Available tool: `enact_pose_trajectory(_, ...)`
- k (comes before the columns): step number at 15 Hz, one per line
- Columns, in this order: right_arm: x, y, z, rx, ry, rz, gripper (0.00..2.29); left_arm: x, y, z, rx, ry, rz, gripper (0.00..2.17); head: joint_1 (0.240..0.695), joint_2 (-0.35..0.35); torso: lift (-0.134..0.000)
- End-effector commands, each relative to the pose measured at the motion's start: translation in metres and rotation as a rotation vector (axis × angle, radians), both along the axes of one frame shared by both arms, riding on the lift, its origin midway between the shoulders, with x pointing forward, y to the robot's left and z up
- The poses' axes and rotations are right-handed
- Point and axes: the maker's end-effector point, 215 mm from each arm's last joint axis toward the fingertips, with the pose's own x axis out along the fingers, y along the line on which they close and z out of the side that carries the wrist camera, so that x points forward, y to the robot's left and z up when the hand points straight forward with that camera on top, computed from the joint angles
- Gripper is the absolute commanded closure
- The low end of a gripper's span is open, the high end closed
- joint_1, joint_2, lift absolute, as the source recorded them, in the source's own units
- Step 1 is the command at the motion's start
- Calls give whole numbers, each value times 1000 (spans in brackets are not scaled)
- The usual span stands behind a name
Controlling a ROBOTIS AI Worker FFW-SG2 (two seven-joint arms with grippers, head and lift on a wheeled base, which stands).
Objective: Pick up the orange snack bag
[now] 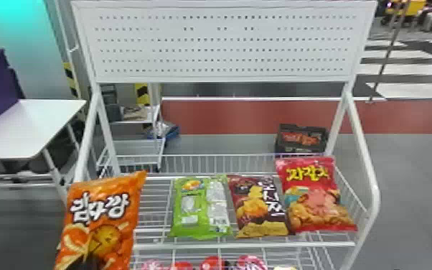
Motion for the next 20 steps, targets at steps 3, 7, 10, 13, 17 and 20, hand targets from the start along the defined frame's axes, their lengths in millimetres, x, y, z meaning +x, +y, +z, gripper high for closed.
enact_pose_trajectory(3,1,0,-1,1,1,1,194,-15,2,3,3,-12,0,1663,499,0,0)
enact_pose_trajectory(7,1,0,0,1,-1,1,194,-22,5,10,3,-41,5,1663,499,0,0)
enact_pose_trajectory(10,1,0,0,2,-1,0,194,-23,5,10,3,-40,2,1663,499,0,0)
enact_pose_trajectory(13,1,0,0,4,-2,-1,194,-23,5,8,5,-37,1,1663,499,0,0)
enact_pose_trajectory(17,1,0,1,3,-4,-2,194,-23,4,8,6,-37,-4,1663,499,0,0)
enact_pose_trajectory(20,1,0,1,2,-4,-1,194,-22,4,8,6,-39,-5,1663,499,0,0)
